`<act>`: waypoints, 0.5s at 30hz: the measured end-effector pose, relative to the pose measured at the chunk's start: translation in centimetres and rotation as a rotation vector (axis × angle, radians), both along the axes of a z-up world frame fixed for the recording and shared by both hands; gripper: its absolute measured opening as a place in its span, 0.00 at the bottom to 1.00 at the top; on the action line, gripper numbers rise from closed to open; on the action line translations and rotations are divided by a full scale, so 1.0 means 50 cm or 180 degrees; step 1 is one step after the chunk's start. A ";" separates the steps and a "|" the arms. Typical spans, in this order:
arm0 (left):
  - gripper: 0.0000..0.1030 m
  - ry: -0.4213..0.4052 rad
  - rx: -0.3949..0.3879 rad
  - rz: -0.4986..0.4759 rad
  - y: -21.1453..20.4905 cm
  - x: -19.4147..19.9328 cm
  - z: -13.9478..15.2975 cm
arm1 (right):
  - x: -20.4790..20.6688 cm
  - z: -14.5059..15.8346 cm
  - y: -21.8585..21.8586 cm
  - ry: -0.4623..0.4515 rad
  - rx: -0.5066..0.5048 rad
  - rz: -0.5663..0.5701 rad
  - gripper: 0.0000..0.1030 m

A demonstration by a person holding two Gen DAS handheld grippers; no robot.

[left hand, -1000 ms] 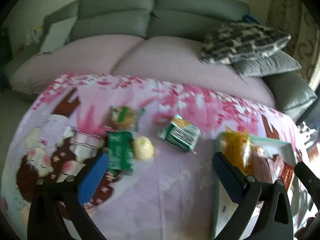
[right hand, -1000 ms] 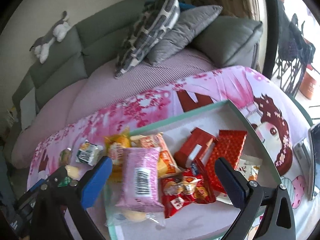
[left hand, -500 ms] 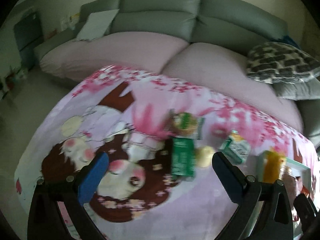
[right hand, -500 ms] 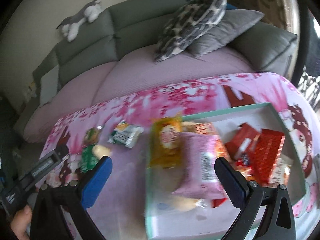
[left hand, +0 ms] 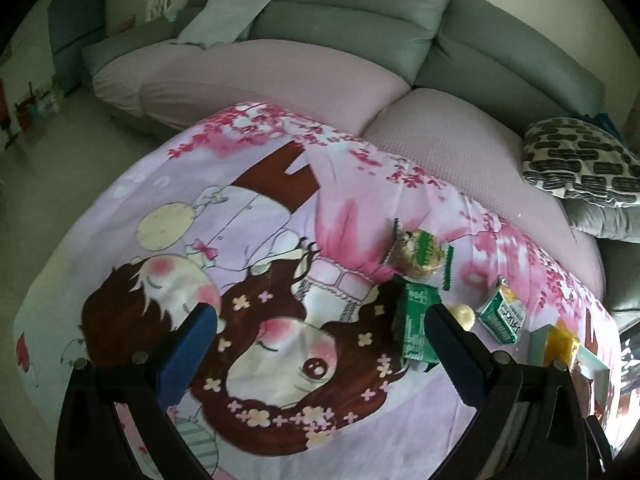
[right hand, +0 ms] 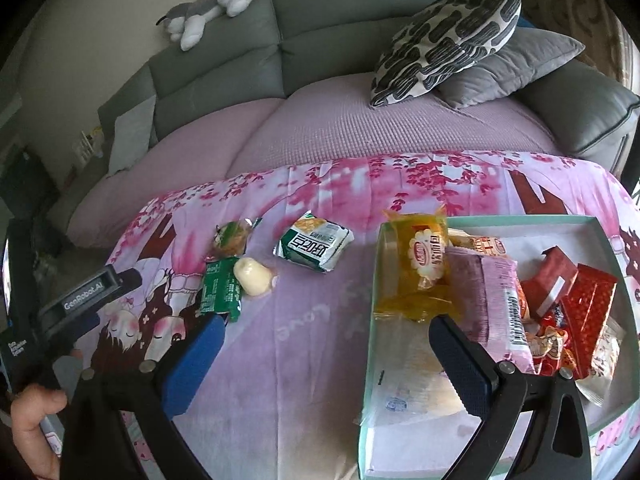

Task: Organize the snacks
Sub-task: 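Move both tools back over the remaining snacks on the bed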

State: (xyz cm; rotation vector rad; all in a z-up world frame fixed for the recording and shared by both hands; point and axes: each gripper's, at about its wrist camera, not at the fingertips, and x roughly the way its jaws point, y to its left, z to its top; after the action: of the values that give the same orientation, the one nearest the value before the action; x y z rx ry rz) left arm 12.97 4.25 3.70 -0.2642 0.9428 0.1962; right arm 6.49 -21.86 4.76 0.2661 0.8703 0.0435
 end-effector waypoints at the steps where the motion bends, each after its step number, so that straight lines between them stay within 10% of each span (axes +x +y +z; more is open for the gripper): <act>1: 1.00 -0.0020 -0.0019 -0.0025 0.000 0.002 -0.001 | 0.002 -0.001 0.001 -0.0001 0.0001 0.0003 1.00; 15: 1.00 -0.0078 -0.0158 -0.0254 0.015 0.040 -0.021 | 0.047 -0.016 0.060 -0.0005 0.0017 0.0122 0.92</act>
State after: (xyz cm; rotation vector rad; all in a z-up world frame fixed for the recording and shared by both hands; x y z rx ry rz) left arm 15.00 5.00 2.67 -0.2737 0.9331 0.0963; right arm 8.82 -18.87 3.95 0.2543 0.8738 0.0815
